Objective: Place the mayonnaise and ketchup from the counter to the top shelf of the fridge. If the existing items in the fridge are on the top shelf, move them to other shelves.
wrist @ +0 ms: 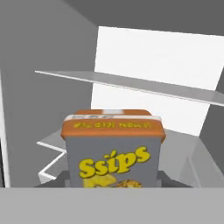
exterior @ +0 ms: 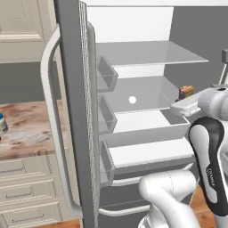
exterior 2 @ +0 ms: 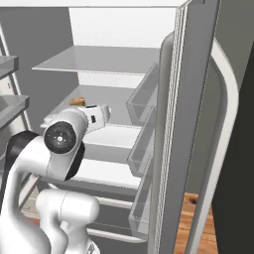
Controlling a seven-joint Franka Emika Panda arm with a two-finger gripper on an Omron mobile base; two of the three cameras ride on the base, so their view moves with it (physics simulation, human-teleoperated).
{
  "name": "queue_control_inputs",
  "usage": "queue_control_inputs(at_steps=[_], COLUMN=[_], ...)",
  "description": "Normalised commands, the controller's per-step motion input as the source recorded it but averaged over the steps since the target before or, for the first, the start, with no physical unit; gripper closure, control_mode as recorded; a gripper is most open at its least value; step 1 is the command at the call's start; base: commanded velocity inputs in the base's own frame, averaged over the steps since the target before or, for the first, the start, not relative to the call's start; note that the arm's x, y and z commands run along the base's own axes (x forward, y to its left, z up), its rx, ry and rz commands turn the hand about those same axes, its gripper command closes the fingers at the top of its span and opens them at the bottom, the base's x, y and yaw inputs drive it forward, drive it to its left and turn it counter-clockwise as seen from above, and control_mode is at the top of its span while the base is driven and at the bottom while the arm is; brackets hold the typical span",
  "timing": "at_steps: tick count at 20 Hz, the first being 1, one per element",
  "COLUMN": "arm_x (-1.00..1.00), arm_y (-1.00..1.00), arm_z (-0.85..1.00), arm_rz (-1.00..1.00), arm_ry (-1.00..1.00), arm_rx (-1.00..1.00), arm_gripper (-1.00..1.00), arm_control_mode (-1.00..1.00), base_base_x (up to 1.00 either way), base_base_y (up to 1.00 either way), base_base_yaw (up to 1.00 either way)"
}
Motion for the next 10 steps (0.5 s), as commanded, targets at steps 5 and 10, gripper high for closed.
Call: queue_control_inputs(at_steps=[5, 10], arm_x=[0.49, 0.81], arm_y=[0.00, 0.03], arm_z=[-0.39, -0.30], arm_rz=[-0.22, -0.30], arm_ry=[0.01, 0.02], arm_rx=[0.26, 0.29], arm_gripper=[1.00, 1.00], arm_control_mode=[-1.00, -1.00], base_base_x=[0.00, 0.00], base_base_y=[0.00, 0.00], base_base_yaw=[0.00, 0.00])
